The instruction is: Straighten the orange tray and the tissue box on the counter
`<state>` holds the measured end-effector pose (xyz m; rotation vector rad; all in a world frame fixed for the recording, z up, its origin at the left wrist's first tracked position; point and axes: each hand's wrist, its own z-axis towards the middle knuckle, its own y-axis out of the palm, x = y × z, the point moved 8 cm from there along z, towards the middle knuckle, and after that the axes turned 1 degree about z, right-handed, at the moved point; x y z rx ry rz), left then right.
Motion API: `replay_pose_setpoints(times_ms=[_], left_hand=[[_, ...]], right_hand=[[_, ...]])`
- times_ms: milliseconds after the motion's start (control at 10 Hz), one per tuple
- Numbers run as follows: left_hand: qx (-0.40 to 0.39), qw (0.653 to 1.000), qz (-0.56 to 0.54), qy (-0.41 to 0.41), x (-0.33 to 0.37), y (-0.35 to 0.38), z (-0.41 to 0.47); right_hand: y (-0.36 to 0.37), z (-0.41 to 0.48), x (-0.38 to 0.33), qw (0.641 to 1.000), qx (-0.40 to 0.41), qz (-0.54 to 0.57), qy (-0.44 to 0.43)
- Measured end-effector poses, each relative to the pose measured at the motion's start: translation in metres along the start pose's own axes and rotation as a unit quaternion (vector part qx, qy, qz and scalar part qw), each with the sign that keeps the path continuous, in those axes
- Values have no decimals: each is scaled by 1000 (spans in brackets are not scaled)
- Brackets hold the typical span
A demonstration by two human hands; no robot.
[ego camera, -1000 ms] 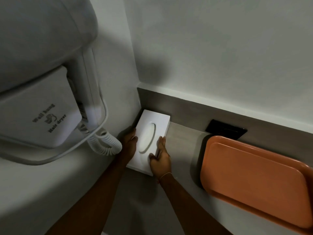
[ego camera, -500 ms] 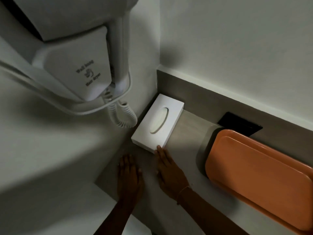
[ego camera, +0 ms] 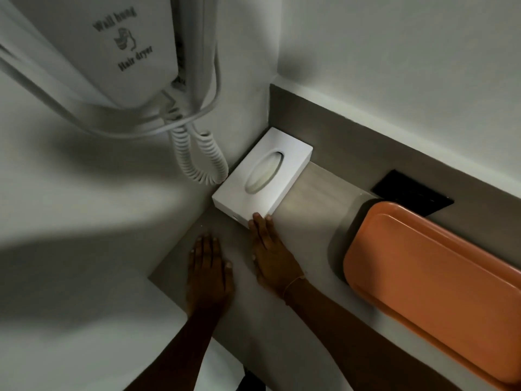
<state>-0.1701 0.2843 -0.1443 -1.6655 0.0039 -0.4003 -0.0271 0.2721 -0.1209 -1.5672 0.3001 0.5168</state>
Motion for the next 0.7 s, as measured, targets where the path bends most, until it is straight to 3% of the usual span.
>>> replay_pose_setpoints(times_ms=[400,600,700], left_hand=[[10,1000,12,13,2,-3,1],[-6,1000,10,8,7,-10,-1],[-29,998,1,64,19,-13,-6]], right_hand=[[-3,9,-3,1000,-3,3,-2],[-37,-29,-11,993,42,63,93],[-69,-87,-17,962,123,183,163]])
